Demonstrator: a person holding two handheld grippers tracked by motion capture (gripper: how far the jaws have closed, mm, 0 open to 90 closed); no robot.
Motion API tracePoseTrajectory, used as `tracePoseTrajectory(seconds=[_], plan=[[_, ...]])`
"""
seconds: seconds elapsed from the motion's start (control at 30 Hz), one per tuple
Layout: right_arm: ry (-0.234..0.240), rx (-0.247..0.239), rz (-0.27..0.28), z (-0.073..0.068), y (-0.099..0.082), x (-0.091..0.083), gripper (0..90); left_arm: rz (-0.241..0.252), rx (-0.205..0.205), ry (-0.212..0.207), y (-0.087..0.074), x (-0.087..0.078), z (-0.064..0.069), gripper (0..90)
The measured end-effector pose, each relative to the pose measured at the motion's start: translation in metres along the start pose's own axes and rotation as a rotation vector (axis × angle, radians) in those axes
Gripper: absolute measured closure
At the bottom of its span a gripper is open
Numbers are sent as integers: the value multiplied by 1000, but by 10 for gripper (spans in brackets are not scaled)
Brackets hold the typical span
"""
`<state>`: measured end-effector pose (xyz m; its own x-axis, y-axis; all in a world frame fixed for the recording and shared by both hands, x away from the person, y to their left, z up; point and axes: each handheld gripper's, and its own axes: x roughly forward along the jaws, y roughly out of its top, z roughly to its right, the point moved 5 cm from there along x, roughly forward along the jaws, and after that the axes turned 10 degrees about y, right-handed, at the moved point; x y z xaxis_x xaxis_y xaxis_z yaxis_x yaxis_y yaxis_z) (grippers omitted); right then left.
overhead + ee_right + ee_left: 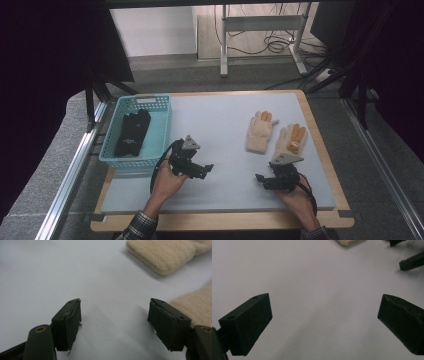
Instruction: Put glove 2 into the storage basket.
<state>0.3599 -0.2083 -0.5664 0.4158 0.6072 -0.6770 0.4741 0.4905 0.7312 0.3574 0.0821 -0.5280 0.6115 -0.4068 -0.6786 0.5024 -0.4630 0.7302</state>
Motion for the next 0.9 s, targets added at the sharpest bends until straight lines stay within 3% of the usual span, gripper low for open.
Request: tracePoseTrajectory(seconds=[0.27,0.43,0.5,0.57,0.9], plan=[[0,-2,-2,0,0,0,255,-17,-27,25,-37,3,11,0],[1,-3,0,0,0,0,262,-53,-36,89,-61,7,9,0],[-3,0,1,0,0,0,275,-64,-42,94,-67,9,8,0],[-5,6,5,0,0,-1,295,-60,-72,86,-69,8,7,4],[14,42,33,3,2,-6,414,-61,-79,85,-69,9,6,3]])
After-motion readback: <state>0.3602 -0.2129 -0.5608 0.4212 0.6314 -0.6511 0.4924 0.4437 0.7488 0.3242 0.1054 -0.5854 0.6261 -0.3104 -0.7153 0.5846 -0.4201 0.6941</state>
